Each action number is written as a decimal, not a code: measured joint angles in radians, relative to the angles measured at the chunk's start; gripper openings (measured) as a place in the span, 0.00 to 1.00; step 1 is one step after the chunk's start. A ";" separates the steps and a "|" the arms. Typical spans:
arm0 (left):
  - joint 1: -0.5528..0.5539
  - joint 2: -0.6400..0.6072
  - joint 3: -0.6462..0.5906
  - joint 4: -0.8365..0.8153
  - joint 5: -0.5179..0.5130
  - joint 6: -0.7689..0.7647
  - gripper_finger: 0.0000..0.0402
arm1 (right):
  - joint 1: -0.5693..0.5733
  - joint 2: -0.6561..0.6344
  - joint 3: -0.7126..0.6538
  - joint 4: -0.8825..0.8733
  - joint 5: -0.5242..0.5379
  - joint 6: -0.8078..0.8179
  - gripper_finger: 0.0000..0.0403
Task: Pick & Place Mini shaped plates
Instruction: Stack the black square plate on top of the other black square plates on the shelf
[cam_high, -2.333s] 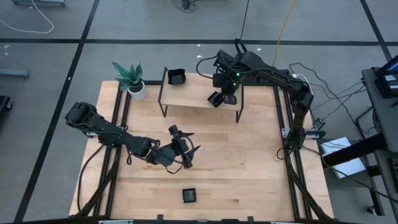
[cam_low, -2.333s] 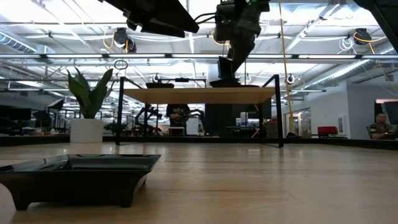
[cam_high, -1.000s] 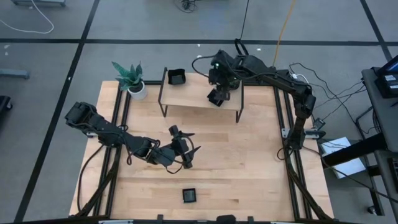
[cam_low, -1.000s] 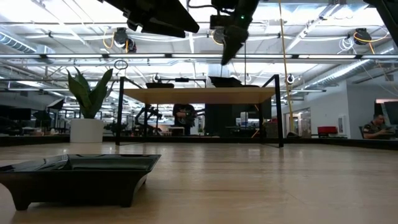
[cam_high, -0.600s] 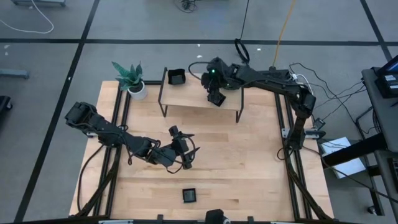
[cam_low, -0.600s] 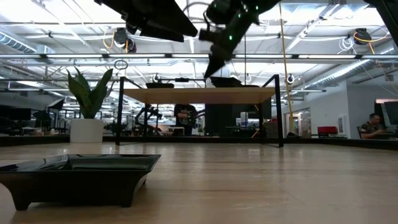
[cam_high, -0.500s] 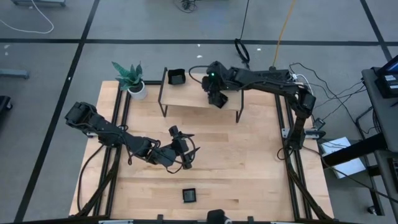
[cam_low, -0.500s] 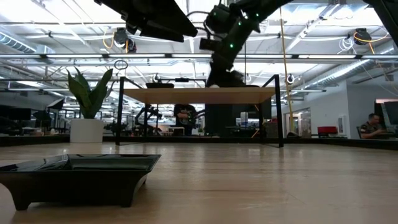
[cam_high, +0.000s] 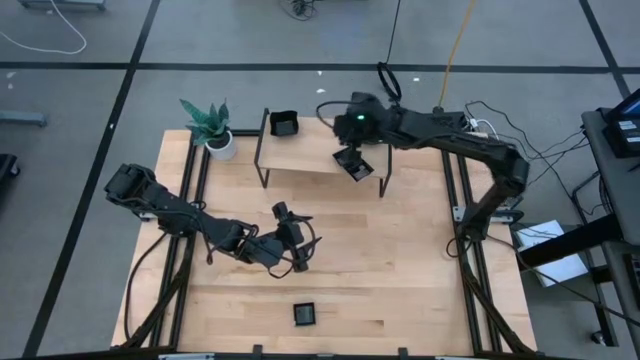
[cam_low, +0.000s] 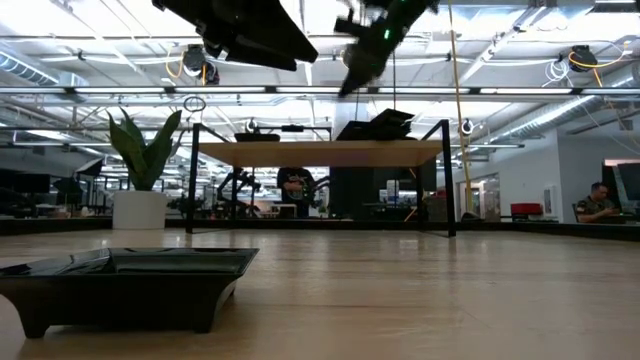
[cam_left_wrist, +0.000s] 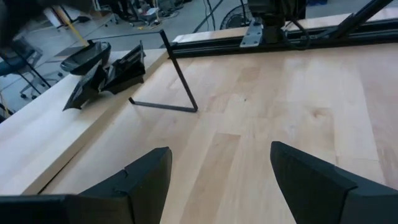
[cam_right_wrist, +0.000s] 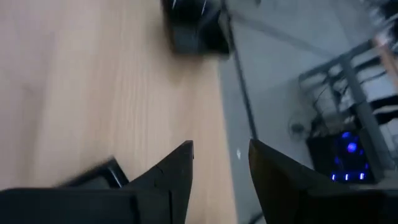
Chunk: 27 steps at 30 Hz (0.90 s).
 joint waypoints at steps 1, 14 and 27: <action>0.000 0.000 0.000 0.005 0.004 0.000 0.68 | 0.006 -0.029 0.000 0.009 -0.004 0.008 0.36; 0.007 0.000 0.000 0.007 0.017 -0.001 0.68 | 0.012 -0.169 -0.060 -0.249 -0.289 -0.051 0.35; 0.013 0.000 0.000 0.006 0.017 0.001 0.68 | -0.014 -0.167 -0.324 0.080 -0.290 -0.049 0.35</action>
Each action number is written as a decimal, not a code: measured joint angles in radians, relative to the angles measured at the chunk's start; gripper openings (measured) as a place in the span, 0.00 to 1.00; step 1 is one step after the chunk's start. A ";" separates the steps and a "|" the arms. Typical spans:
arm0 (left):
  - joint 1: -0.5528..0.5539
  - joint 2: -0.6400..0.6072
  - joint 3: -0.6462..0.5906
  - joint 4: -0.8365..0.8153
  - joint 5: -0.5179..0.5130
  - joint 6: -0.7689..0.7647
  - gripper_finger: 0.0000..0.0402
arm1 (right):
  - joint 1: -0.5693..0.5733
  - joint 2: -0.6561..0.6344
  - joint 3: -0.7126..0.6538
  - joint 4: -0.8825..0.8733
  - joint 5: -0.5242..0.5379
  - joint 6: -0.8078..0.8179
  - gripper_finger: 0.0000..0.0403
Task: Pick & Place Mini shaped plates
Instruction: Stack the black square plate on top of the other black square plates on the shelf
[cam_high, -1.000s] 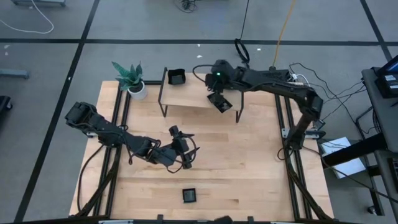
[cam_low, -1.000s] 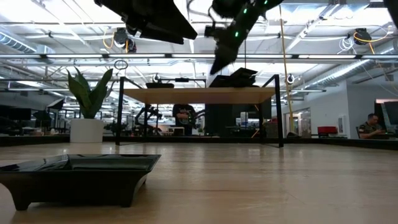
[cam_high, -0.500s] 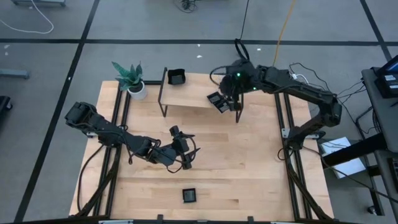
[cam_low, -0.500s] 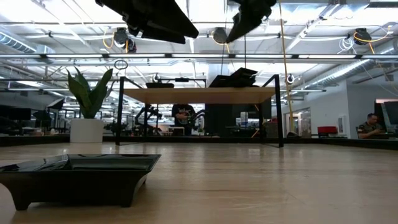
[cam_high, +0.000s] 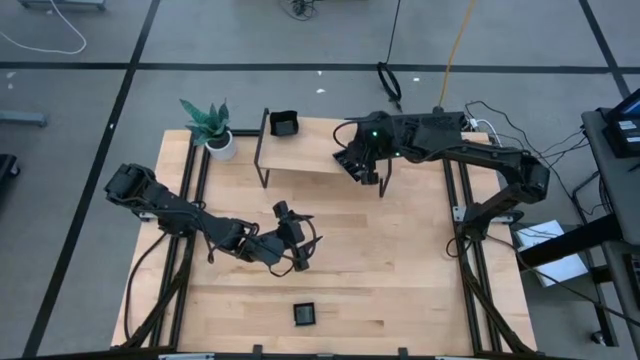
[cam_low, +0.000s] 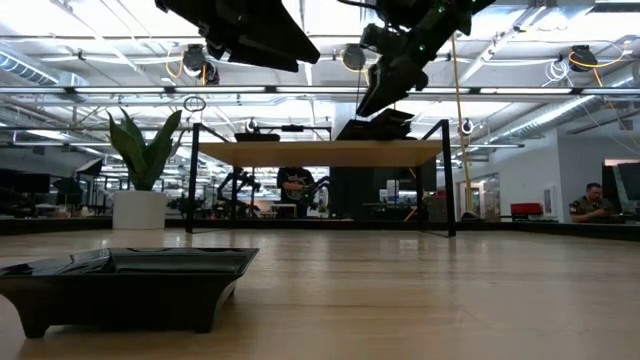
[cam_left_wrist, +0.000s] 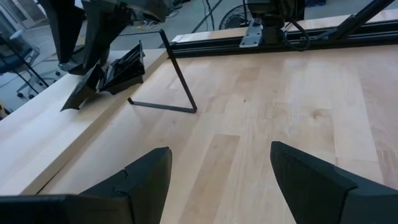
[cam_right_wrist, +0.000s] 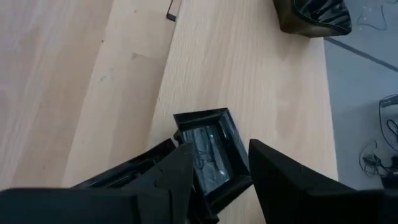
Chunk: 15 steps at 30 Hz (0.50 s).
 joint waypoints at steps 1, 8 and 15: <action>0.000 0.000 0.000 0.000 0.000 0.000 0.68 | 0.000 0.002 -0.002 0.000 -0.001 0.000 0.35; 0.000 0.000 0.000 -0.001 0.000 -0.001 0.68 | -0.011 0.053 -0.003 0.041 -0.053 0.029 0.35; 0.000 0.000 0.000 -0.012 0.001 -0.002 0.68 | -0.011 0.062 -0.003 0.051 -0.047 0.024 0.35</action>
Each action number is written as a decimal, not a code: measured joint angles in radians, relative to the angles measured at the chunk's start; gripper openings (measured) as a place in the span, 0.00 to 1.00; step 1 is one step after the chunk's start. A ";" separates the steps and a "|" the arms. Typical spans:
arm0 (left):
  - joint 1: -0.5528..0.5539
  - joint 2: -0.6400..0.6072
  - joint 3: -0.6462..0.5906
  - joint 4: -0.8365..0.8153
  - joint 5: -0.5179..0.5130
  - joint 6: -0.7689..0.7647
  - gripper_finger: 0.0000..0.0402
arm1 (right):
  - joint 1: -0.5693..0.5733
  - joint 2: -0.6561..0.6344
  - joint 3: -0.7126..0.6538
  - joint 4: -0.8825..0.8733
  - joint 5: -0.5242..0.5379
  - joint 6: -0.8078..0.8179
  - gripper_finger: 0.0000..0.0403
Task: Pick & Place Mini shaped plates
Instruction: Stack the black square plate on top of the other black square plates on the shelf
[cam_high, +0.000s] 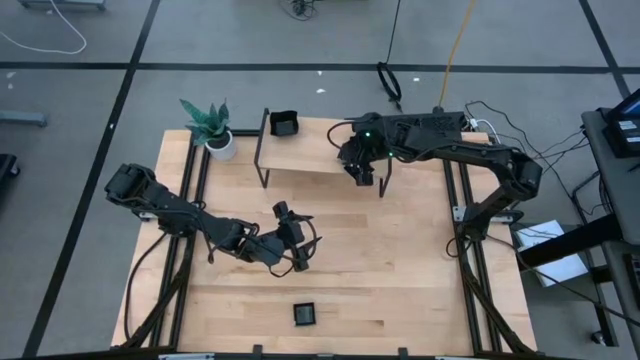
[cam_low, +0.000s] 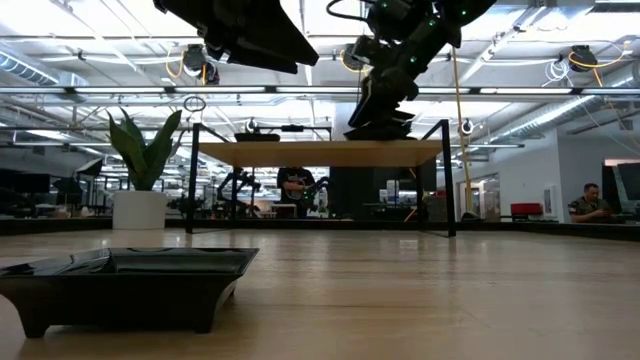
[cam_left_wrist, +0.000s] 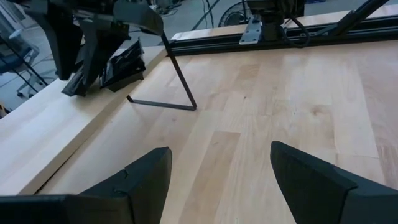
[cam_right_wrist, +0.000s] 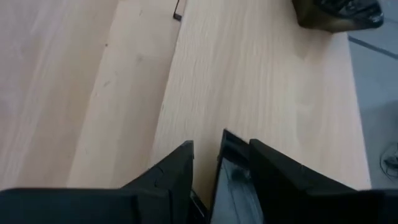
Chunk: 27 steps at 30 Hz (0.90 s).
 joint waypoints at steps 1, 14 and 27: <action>0.000 0.000 0.000 -0.003 0.000 0.000 0.68 | 0.000 0.001 0.000 -0.004 0.002 0.000 0.35; 0.000 0.000 0.000 -0.015 0.001 -0.013 0.68 | 0.023 -0.069 0.000 -0.043 0.108 0.022 0.35; 0.000 0.000 0.000 -0.024 0.001 -0.023 0.68 | 0.247 -0.341 -0.047 -0.292 0.097 0.244 0.18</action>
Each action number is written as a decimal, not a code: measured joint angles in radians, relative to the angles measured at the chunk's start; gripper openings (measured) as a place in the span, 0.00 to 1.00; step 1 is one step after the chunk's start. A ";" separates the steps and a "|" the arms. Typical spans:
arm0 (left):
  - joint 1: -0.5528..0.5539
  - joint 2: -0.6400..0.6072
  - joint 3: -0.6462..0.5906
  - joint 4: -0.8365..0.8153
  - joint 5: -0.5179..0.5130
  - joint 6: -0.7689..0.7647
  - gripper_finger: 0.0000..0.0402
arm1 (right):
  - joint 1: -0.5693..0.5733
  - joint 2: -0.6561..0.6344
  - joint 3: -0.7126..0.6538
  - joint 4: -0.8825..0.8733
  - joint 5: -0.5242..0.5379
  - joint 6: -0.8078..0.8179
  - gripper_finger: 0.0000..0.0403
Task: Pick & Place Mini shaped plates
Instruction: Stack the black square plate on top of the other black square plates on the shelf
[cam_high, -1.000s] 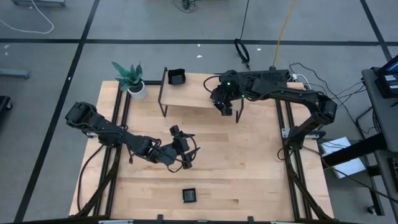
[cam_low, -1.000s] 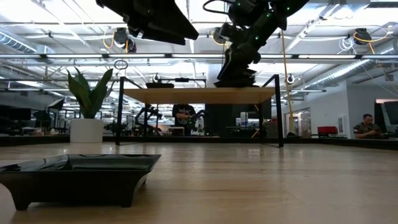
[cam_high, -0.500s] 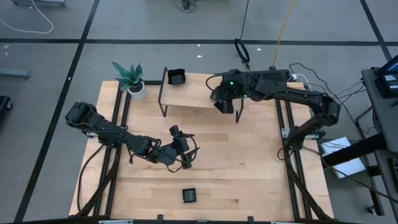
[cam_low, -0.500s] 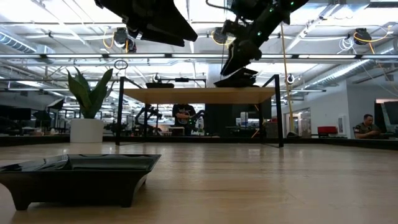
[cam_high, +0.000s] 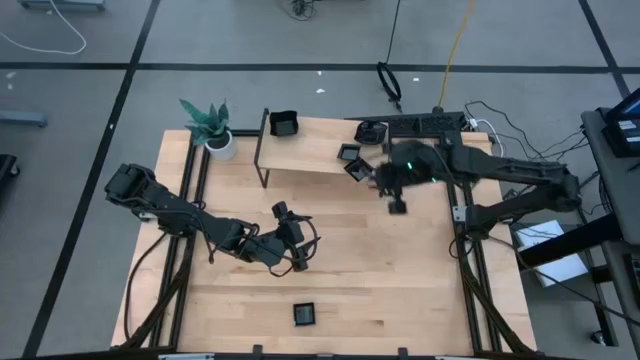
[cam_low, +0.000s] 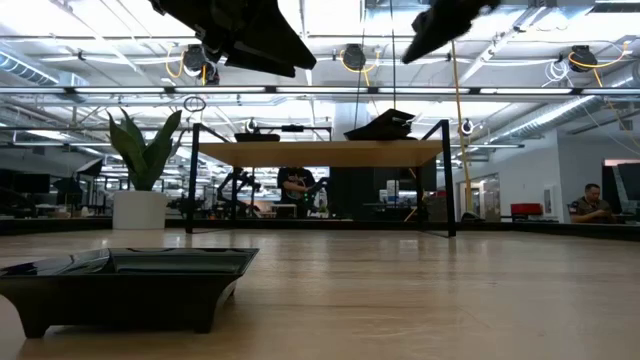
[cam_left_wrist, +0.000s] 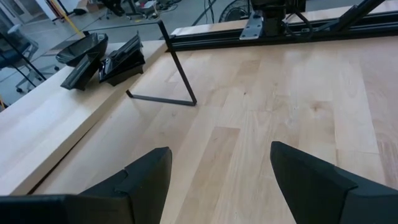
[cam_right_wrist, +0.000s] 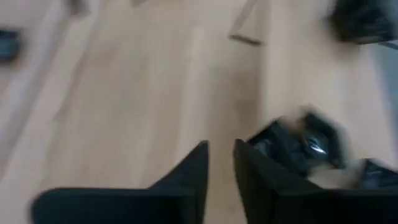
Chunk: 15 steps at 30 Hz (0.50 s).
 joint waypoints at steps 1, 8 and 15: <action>0.000 0.000 0.000 0.000 0.000 0.000 0.68 | 0.018 -0.021 -0.033 -0.002 -0.005 -0.001 0.13; 0.000 0.000 0.000 0.003 0.000 -0.001 0.68 | 0.029 -0.102 -0.338 0.255 0.005 -0.021 0.01; 0.000 0.000 0.000 0.014 0.000 -0.002 0.68 | -0.033 -0.083 -0.429 0.432 0.009 -0.079 0.00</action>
